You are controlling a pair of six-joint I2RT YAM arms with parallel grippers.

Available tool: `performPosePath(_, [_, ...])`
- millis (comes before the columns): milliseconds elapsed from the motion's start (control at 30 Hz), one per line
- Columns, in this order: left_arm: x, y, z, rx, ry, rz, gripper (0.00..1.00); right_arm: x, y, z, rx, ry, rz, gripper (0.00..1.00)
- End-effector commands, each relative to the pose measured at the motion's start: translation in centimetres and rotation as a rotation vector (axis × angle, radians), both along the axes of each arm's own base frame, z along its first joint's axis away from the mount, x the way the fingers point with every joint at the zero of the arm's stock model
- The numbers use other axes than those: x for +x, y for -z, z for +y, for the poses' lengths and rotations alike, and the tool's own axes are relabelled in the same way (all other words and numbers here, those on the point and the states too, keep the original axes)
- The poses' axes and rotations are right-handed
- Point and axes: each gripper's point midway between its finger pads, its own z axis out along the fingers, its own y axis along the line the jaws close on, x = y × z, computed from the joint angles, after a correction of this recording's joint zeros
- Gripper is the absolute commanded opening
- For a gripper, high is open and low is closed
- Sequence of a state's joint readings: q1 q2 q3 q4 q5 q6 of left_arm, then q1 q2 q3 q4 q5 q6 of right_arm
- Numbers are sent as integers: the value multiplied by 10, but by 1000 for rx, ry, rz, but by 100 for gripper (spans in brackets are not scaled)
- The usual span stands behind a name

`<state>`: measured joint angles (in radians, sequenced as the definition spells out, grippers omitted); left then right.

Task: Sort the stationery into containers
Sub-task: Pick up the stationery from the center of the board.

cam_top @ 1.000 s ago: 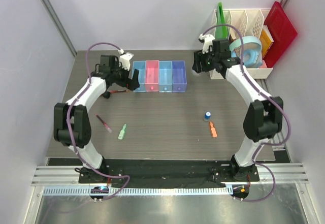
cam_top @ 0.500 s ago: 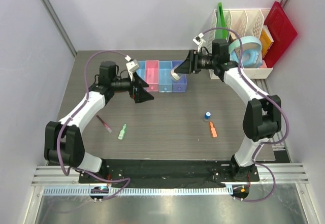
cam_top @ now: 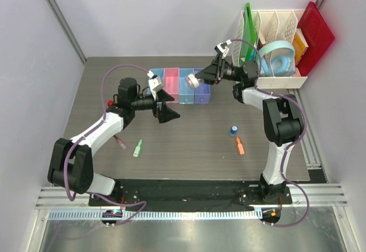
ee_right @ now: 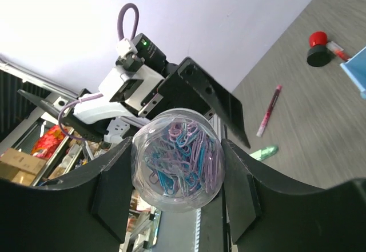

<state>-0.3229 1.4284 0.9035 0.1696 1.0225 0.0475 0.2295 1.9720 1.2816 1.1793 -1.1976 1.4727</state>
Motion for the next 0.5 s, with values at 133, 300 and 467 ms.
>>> performPosePath(133, [42, -46, 6, -80, -246, -210, 100, -40, -9, 17, -6, -44, -156, 30])
performPosePath(300, [35, -50, -4, -123, -224, -211, 100, -43, 1, 29, -54, -43, -145, 30])
performPosePath(467, [21, -52, -15, -140, -160, -207, 100, -38, 1, 34, -50, -34, -146, 28])
